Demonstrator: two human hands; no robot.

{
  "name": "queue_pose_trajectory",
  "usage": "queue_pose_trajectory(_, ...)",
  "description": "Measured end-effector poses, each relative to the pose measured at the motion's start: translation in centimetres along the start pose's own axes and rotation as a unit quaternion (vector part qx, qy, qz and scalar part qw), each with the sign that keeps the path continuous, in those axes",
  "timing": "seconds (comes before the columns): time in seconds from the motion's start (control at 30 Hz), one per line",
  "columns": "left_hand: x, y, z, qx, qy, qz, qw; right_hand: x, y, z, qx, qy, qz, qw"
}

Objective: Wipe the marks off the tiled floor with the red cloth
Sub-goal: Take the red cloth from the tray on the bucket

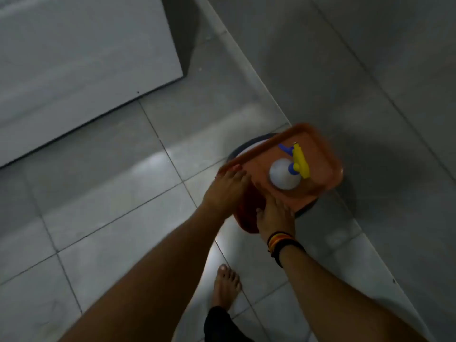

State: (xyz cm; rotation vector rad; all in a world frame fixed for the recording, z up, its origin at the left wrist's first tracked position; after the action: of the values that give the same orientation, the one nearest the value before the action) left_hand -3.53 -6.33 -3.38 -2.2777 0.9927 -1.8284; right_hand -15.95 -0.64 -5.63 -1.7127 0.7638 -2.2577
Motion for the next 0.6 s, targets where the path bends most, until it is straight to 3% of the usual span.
queue_pose_trajectory(0.23,-4.7,5.6,0.6,-0.076,0.186,0.069,0.977,-3.7,2.6,-2.5,-0.056,-0.105,-0.007,0.993)
queue_pose_trajectory(0.37,-2.9,5.4,0.6,-0.091,0.234,0.042,0.967,-2.9,2.6,-2.7,-0.054,-0.004,-0.026,0.998)
queue_pose_trajectory(0.47,0.1,2.8,2.2,-0.072,0.170,0.005,0.983,-1.2,0.3,-2.0,-0.054,0.152,-0.044,0.986)
queue_pose_trajectory(0.6,5.3,-4.6,5.5,-0.047,-0.033,-0.037,0.998,1.8,-4.5,1.5,-0.028,0.218,-0.075,0.973)
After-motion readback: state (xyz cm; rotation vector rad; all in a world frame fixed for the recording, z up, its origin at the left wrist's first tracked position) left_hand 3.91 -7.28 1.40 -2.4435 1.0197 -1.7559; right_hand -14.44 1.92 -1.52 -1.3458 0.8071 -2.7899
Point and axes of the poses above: each hand's wrist, its own y-axis towards the middle knuckle, its own x-axis out of the back of the hand, z = x × y, the point moved 8 cm from there along y, towards the middle knuckle, and after that the axes turned 4 degrees about -y, right-handed, at the moved point
